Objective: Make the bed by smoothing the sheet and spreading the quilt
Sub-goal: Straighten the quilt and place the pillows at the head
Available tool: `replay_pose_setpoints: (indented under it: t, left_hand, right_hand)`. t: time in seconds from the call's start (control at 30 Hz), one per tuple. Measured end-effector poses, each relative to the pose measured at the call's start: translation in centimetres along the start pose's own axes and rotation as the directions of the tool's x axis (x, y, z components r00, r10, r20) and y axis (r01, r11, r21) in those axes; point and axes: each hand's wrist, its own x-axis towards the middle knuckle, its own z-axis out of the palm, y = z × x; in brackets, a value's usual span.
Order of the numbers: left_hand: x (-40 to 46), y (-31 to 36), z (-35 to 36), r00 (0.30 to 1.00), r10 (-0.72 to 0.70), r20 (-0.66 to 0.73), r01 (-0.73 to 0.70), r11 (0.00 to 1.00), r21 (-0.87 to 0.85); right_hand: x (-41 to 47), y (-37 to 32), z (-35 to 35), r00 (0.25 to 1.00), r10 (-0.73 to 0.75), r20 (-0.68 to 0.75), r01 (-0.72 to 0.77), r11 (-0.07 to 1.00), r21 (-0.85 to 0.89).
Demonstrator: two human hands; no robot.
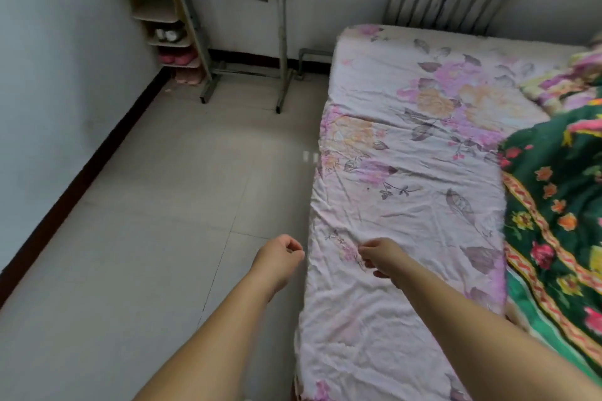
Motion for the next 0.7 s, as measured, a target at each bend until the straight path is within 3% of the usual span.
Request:
replay_pose_setpoints:
  t: [0.13,0.3,0.57,0.7]
  left_hand:
    - [2.7,0.0,-5.5,0.983,0.107,0.150,-0.124,0.986,0.108]
    - [5.4,0.1,-10.6,0.978,0.143,0.154,-0.166,0.975,0.146]
    - [9.3,3.7,-10.4,0.948,0.172,0.269,-0.218,0.965,0.149]
    - [12.5,8.1,-10.0,0.909,0.221,0.353,-0.296,0.939,0.177]
  right_hand:
    - [-1.5,-0.9,3.0,0.980,0.122,-0.159,-0.104,0.988,0.116]
    - [-2.4,-3.0,6.7,0.956,0.148,-0.255,-0.087,0.968,0.235]
    - [-0.3,-6.5,7.2,0.886,0.175,-0.429,-0.019,0.939,0.344]
    - [2.7,-9.4,4.9,0.877,0.172,-0.448,0.012,0.925,0.380]
